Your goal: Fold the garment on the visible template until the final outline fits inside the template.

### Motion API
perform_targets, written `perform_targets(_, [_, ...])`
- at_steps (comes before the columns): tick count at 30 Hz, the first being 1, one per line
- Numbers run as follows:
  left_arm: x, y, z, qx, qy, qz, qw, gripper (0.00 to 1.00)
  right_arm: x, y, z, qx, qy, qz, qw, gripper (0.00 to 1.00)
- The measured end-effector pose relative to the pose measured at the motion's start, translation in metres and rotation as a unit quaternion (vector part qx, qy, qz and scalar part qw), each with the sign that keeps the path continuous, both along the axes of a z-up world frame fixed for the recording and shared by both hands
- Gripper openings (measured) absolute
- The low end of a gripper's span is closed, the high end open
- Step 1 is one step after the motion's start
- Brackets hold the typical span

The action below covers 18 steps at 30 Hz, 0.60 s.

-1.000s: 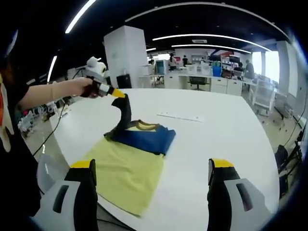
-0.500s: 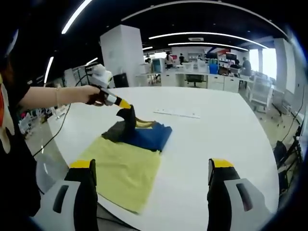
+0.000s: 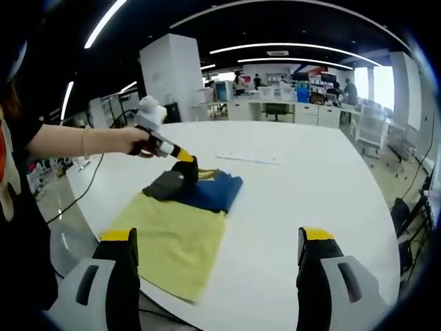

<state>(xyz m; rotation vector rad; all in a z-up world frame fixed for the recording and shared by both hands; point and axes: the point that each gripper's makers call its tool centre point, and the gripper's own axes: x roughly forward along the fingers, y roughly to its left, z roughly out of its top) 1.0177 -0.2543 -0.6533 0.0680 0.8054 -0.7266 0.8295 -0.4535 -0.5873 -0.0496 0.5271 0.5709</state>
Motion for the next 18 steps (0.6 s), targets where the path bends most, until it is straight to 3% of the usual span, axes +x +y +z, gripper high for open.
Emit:
perform_targets(8, [0.004,-0.011,-0.007,0.012,-0.006,-0.005,0.9999,0.0,0.002,-0.002,-0.002,0.002,0.001,-0.001,1.0,0.96])
perform_targets(18, [0.002,-0.033,-0.029,0.024,0.001,0.003,0.9997,0.0,0.003,-0.01,-0.008,0.002,0.007,-0.002,1.0,0.96])
